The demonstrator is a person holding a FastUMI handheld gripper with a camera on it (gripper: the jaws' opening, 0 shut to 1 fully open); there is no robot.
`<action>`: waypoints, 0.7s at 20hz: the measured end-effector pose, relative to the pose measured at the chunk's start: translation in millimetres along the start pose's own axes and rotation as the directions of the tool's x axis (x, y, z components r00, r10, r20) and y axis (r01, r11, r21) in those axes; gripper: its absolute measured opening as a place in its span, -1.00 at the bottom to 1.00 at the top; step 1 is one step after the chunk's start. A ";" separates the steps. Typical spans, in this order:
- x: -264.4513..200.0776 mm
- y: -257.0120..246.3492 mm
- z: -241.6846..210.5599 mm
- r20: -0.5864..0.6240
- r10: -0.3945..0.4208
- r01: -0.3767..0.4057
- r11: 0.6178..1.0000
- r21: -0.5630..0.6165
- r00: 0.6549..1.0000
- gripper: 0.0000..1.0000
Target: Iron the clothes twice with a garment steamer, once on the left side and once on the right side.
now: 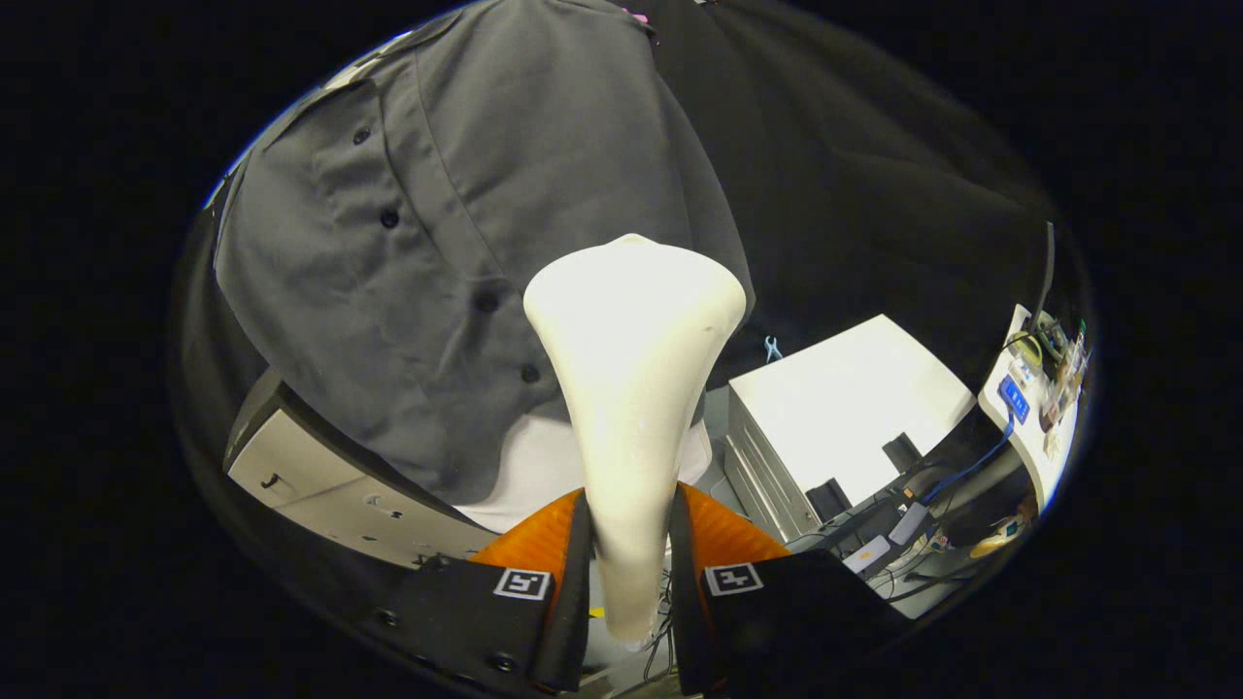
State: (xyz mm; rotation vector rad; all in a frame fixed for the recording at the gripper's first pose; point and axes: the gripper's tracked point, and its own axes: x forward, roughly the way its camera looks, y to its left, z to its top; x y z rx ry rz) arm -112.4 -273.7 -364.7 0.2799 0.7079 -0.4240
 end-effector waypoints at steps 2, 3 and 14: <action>-19.1 11.8 25.8 0.058 0.010 -0.009 1.000 -0.014 0.998 -0.12; -28.2 19.5 37.2 0.083 0.016 -0.014 1.000 -0.025 0.996 -0.12; -105.2 94.9 119.0 0.264 0.096 -0.071 0.992 -0.104 0.960 -0.13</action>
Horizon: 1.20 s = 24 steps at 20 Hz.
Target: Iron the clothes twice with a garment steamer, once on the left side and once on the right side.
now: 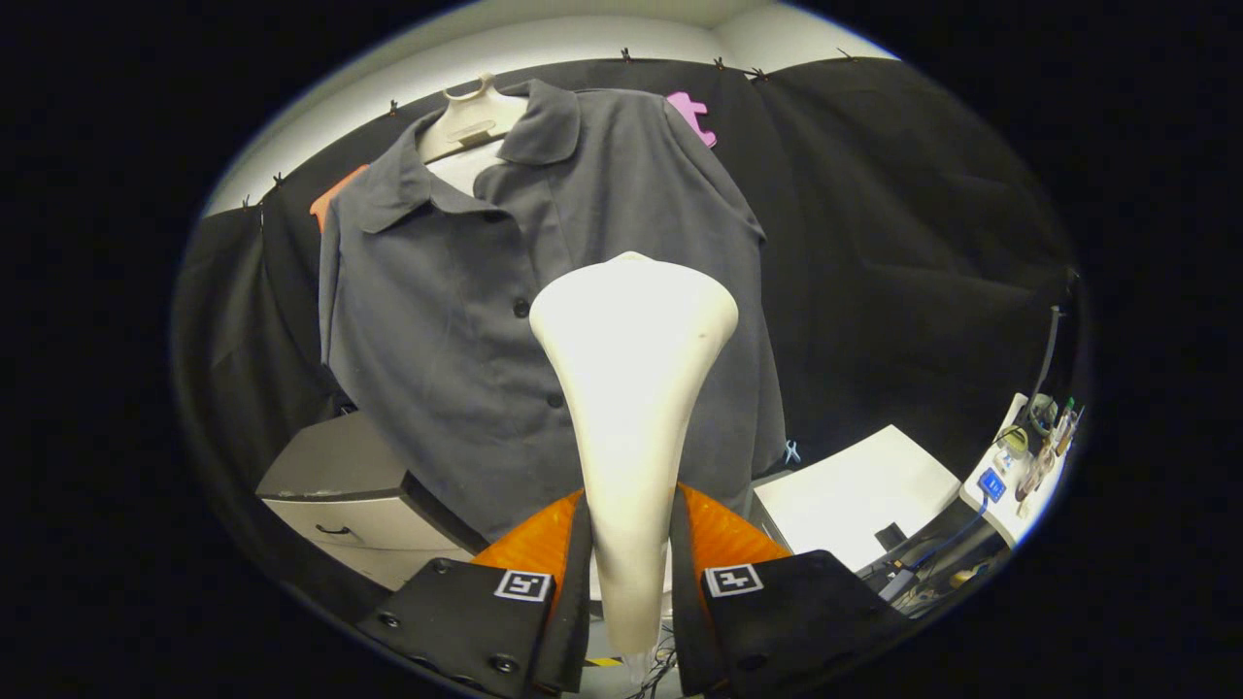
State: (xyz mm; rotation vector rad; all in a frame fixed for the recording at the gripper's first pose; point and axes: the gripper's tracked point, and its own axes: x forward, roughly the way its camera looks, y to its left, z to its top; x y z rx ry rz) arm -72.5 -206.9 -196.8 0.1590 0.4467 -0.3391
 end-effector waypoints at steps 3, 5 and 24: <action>-12.6 21.0 22.6 0.053 0.018 -0.018 1.000 -0.001 0.998 -0.13; -19.2 27.9 30.8 0.104 0.012 -0.012 1.000 -0.001 0.995 -0.13; -106.9 100.5 106.8 0.367 0.101 -0.081 0.994 -0.069 0.925 -0.13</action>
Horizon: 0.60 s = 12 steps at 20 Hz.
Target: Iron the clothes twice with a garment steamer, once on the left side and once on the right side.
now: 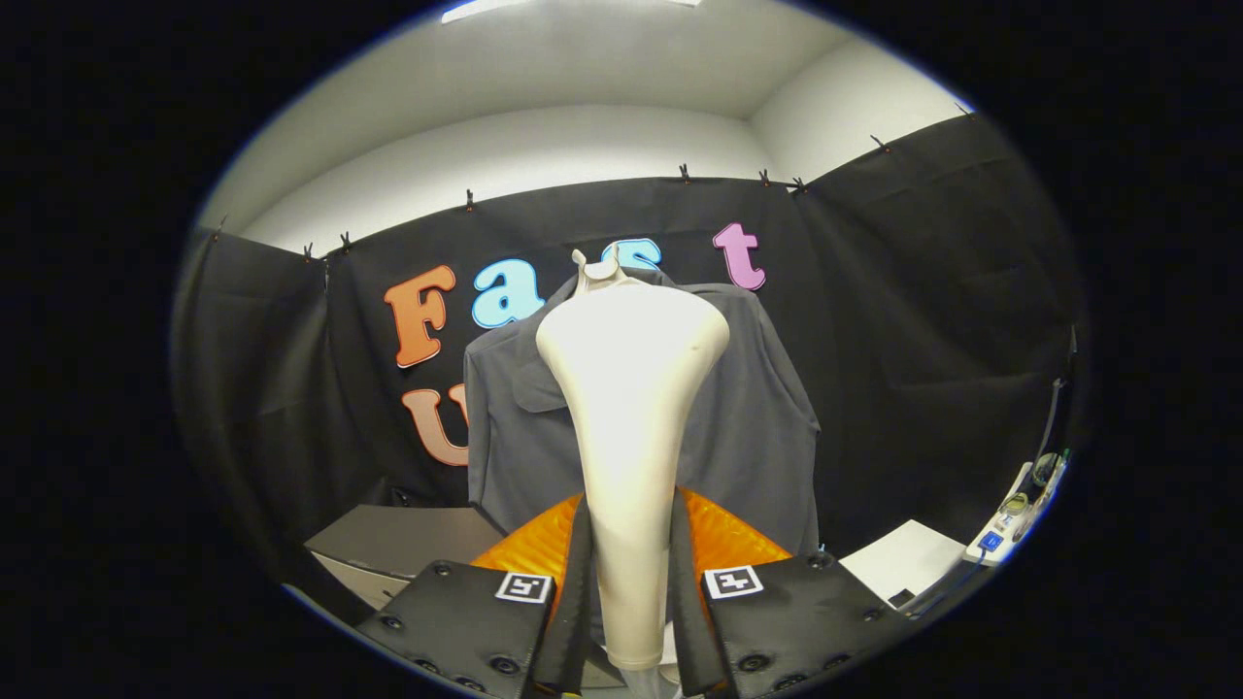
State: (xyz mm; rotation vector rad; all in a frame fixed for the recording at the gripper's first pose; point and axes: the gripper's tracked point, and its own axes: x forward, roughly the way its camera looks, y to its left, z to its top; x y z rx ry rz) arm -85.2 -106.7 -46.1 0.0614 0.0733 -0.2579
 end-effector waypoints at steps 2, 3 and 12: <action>2.3 1.8 -2.9 -0.006 0.004 -0.004 1.000 0.003 1.000 -0.13; 3.5 3.1 -5.5 -0.013 0.009 -0.009 1.000 0.005 1.000 -0.14; -3.3 13.5 -16.2 -0.032 0.028 -0.028 1.000 0.010 0.999 -0.13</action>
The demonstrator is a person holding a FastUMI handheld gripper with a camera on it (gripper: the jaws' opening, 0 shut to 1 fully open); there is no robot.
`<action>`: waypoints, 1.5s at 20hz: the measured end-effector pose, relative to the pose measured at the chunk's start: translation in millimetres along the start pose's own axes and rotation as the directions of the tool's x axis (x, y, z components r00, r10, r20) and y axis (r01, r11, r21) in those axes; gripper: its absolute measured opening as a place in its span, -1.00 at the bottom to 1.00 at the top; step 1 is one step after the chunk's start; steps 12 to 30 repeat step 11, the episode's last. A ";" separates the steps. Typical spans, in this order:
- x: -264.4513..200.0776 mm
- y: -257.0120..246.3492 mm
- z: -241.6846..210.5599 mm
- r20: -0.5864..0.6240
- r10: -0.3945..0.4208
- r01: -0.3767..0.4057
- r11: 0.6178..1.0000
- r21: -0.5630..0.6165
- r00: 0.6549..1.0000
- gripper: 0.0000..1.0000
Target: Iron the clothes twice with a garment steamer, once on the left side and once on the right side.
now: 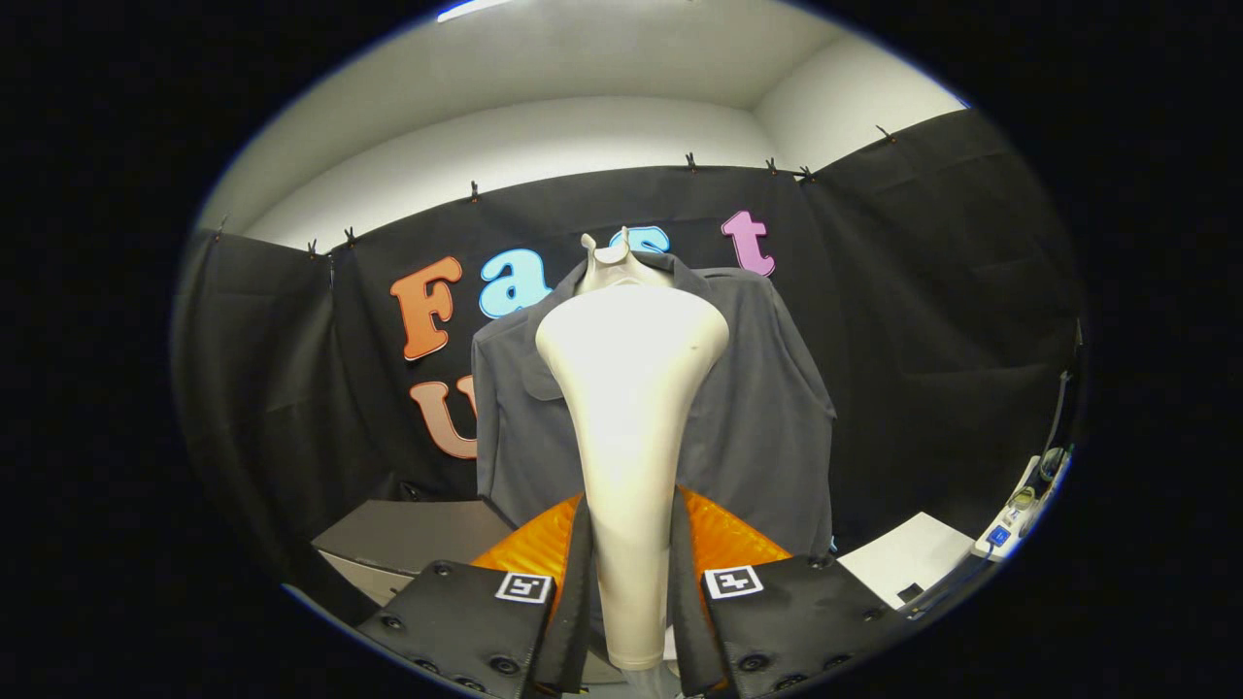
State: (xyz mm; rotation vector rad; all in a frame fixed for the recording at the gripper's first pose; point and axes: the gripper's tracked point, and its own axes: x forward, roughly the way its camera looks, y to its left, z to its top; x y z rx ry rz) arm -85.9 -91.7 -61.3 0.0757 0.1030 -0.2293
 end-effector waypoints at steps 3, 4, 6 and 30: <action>-0.3 1.2 -0.7 -0.001 0.003 -0.003 1.000 -0.003 1.000 -0.13; -1.2 1.4 -1.2 -0.003 0.004 -0.004 1.000 -0.002 1.000 -0.13; -1.0 2.2 -2.1 -0.007 0.006 -0.006 1.000 -0.001 1.000 -0.13; -3.7 2.7 -3.3 -0.011 0.006 -0.006 1.000 -0.002 1.000 -0.13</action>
